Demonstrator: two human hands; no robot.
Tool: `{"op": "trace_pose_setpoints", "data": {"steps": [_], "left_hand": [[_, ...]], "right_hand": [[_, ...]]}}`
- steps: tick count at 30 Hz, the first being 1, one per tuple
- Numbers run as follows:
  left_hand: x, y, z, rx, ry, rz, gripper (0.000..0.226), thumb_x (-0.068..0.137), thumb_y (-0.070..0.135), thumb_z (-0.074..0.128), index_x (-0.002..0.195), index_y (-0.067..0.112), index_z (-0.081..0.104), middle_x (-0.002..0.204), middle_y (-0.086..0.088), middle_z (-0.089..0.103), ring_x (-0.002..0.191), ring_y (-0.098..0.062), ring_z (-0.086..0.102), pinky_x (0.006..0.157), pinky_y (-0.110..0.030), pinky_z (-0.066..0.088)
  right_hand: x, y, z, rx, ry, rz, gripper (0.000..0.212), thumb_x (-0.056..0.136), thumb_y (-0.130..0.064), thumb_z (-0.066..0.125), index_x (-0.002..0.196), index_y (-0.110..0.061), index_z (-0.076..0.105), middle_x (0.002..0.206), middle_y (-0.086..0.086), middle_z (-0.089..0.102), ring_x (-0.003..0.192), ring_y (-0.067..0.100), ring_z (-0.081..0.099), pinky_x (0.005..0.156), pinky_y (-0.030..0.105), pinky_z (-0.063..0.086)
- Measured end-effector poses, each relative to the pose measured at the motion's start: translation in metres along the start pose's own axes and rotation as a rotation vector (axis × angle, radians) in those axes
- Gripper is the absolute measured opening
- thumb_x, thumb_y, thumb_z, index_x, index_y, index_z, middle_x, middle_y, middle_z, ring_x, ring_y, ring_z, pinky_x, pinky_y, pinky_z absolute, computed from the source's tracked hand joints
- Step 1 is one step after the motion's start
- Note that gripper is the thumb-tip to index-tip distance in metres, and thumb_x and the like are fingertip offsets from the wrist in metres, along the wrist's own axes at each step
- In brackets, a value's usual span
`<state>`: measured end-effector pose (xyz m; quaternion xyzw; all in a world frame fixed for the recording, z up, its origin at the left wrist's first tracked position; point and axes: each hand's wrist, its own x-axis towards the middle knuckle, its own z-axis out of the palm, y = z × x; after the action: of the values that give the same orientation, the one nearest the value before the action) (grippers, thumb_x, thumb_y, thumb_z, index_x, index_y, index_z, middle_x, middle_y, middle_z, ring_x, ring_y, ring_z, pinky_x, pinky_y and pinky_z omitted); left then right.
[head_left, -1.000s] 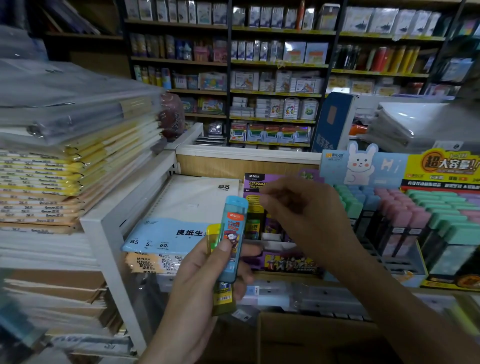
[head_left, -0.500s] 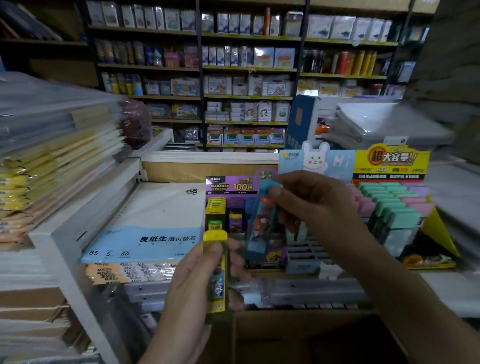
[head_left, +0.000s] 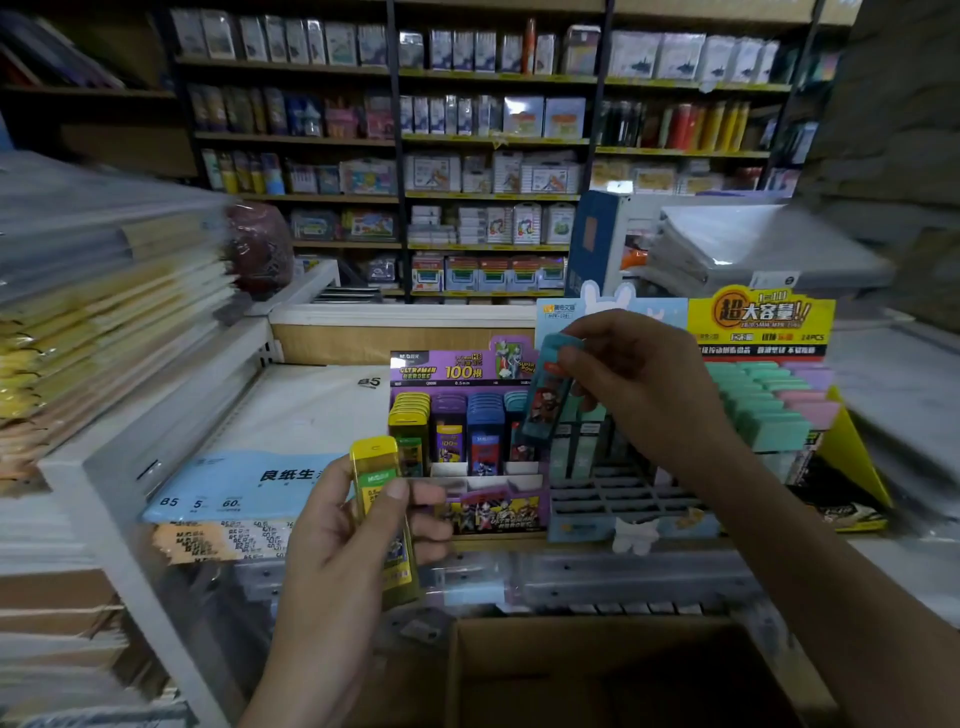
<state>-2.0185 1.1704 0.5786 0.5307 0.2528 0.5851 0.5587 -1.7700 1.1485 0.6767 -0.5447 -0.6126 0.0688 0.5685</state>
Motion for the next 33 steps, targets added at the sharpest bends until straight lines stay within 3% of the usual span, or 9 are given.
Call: {"op": "trace_pose_setpoints", "data": {"steps": [4,8,15,25,30,33], "left_hand": [[-0.001,0.0,-0.002,0.027,0.031,0.009,0.017,0.093,0.028,0.062,0.108,0.026,0.071,0.089,-0.012,0.074,0.07,-0.024,0.071,0.058,-0.029,0.059],[-0.001,0.001,-0.001,0.005,0.039,0.002,0.017,0.088,0.029,0.066,0.103,0.025,0.072,0.08,-0.013,0.071,0.061,-0.02,0.065,0.05,-0.027,0.054],[-0.002,-0.001,-0.002,0.021,0.062,0.011,0.022,0.084,0.033,0.069,0.104,0.024,0.071,0.081,-0.015,0.073,0.058,-0.021,0.064,0.047,-0.027,0.051],[-0.001,-0.006,-0.004,0.037,0.036,0.038,0.026,0.09,0.033,0.069,0.114,0.023,0.07,0.083,-0.015,0.072,0.06,-0.021,0.064,0.048,-0.029,0.05],[-0.001,-0.006,-0.005,0.041,0.034,0.028,0.025,0.09,0.032,0.067,0.113,0.024,0.07,0.083,-0.015,0.072,0.06,-0.021,0.063,0.048,-0.029,0.05],[0.0,-0.007,-0.006,0.058,0.033,0.024,0.024,0.092,0.032,0.066,0.114,0.025,0.07,0.083,-0.014,0.072,0.061,-0.021,0.063,0.049,-0.029,0.05]], "right_hand": [[0.002,0.006,0.007,-0.131,-0.043,-0.032,0.012,0.089,-0.026,0.075,0.1,-0.026,0.071,0.077,-0.003,0.07,0.067,0.015,0.069,0.065,0.042,0.059],[0.001,0.011,0.012,-0.258,-0.089,-0.058,0.012,0.09,-0.023,0.074,0.101,-0.028,0.071,0.08,-0.009,0.07,0.071,0.008,0.068,0.066,0.031,0.059],[0.003,0.011,0.011,-0.182,-0.107,-0.041,0.01,0.093,-0.016,0.07,0.102,-0.017,0.075,0.07,-0.012,0.07,0.06,-0.001,0.066,0.056,0.012,0.051],[-0.001,0.012,0.014,-0.174,-0.122,-0.061,0.013,0.092,-0.012,0.07,0.103,-0.011,0.076,0.073,-0.018,0.068,0.064,-0.002,0.068,0.057,0.01,0.053],[0.004,0.008,0.009,-0.131,-0.043,-0.082,0.01,0.092,-0.013,0.071,0.099,-0.015,0.077,0.068,-0.02,0.069,0.061,-0.002,0.068,0.056,0.008,0.051],[0.006,0.007,0.009,-0.144,-0.073,-0.058,0.01,0.092,-0.013,0.071,0.1,-0.015,0.076,0.067,-0.015,0.07,0.059,0.001,0.068,0.056,0.009,0.051]]}}
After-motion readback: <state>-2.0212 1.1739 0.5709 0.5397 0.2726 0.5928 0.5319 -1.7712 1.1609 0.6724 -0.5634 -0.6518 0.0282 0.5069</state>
